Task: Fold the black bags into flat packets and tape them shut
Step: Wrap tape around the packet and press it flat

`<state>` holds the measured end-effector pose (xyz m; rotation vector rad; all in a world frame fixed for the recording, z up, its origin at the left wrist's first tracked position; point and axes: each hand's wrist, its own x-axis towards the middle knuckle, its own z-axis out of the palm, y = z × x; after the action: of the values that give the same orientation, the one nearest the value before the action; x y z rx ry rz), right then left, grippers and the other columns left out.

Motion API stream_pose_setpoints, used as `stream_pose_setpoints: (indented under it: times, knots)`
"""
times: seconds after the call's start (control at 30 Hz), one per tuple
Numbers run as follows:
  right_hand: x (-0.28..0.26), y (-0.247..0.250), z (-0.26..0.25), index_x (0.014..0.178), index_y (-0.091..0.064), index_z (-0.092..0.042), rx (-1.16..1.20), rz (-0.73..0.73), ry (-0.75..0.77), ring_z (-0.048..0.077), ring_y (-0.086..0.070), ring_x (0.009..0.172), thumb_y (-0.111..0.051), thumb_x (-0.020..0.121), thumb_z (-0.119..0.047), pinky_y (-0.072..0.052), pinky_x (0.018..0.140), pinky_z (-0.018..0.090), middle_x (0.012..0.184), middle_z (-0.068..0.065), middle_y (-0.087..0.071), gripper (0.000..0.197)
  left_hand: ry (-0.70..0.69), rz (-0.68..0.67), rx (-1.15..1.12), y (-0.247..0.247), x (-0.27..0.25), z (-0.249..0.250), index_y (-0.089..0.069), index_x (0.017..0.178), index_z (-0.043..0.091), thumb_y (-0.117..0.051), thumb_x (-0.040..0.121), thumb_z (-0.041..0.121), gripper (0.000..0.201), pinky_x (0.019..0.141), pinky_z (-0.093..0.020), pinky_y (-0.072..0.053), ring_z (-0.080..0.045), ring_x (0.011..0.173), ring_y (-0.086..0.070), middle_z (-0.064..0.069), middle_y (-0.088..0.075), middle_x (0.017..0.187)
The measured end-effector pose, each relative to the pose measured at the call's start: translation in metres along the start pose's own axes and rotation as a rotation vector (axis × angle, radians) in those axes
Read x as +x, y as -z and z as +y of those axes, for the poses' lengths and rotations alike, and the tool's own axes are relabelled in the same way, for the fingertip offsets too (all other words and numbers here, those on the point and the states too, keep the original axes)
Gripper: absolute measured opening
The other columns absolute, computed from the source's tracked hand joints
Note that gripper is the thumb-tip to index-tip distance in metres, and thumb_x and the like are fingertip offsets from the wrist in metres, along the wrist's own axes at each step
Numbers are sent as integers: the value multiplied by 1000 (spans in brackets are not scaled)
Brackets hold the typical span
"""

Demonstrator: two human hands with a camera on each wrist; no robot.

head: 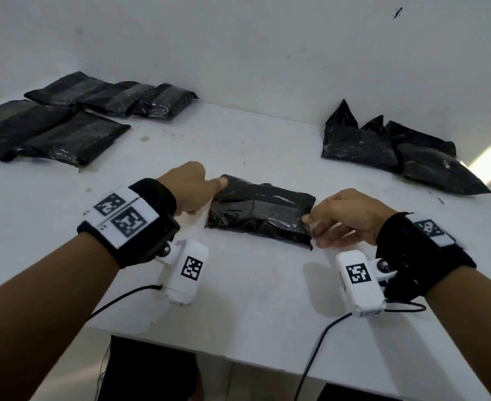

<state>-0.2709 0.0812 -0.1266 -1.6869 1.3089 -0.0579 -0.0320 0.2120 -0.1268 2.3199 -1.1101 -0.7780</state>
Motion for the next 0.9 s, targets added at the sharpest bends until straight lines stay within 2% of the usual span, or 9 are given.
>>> stream_pose_setpoints:
  times: [0.13, 0.23, 0.33, 0.4, 0.47, 0.53, 0.73, 0.8, 0.9]
  knots:
    - [0, -14, -11, 101, -62, -11, -32, 135, 28, 27, -71, 61, -77, 69, -60, -51, 55, 27, 84, 13, -72, 60, -52, 49, 90, -19, -2, 20, -35, 132, 2, -51, 85, 71, 84, 71, -31, -48, -31, 100, -62, -14, -58, 117]
    - [4, -25, -15, 94, -59, -11, -183, 227, 64, 24, -71, 59, -71, 55, -81, -52, 48, 27, 81, 9, -70, 81, -45, 82, 129, -35, 1, 26, -32, 128, 4, -57, 75, 79, 95, 71, -32, -49, -28, 93, -59, -7, -51, 107]
    - [9, -31, -13, 94, -54, -14, -306, 279, 70, 24, -71, 57, -68, 47, -88, -56, 52, 31, 81, 6, -70, 89, -30, 136, 162, -43, 2, 27, -34, 123, 7, -63, 71, 76, 92, 73, -32, -44, -30, 102, -57, -7, -50, 108]
    - [12, -34, -10, 97, -53, -16, -286, 286, 79, 27, -71, 69, -70, 46, -87, -58, 57, 34, 90, 5, -68, 88, -12, 145, 134, -46, 3, 26, -36, 123, 8, -66, 72, 72, 87, 74, -32, -41, -32, 108, -56, -7, -48, 108]
    - [15, -37, -10, 96, -54, -17, -198, 269, 97, 29, -69, 80, -75, 49, -79, -56, 52, 33, 96, 5, -67, 81, -2, 146, 95, -47, 5, 26, -36, 123, 9, -68, 73, 69, 84, 75, -33, -40, -33, 110, -55, -8, -49, 111]
    - [15, -38, -11, 94, -56, -17, -126, 243, 95, 29, -69, 79, -81, 53, -71, -51, 47, 27, 95, 5, -67, 72, -1, 154, 56, -48, 5, 26, -38, 122, 10, -70, 71, 66, 82, 76, -34, -43, -33, 108, -55, -9, -51, 114]
    - [15, -33, -12, 105, -58, -15, 10, 169, 45, 23, -62, 66, -84, 72, -44, -49, 51, 27, 91, 7, -66, 51, 0, 141, -21, -46, 8, 23, -40, 118, 14, -74, 71, 61, 74, 81, -38, -51, -32, 102, -57, -9, -55, 112]
    - [14, -31, -11, 110, -58, -15, 43, 152, 42, 21, -60, 60, -85, 73, -41, -48, 50, 25, 86, 7, -65, 52, -3, 117, -96, -43, 9, 18, -41, 115, 16, -76, 70, 60, 72, 69, -37, -55, -29, 95, -60, -6, -55, 107]
    - [12, -27, -7, 113, -59, -13, 101, 125, 53, 18, -58, 50, -86, 73, -38, -49, 47, 24, 73, 6, -63, 54, -9, 99, -226, -40, 10, 5, -41, 117, 19, -82, 70, 52, 71, 49, -29, -49, -24, 87, -61, -5, -56, 103]
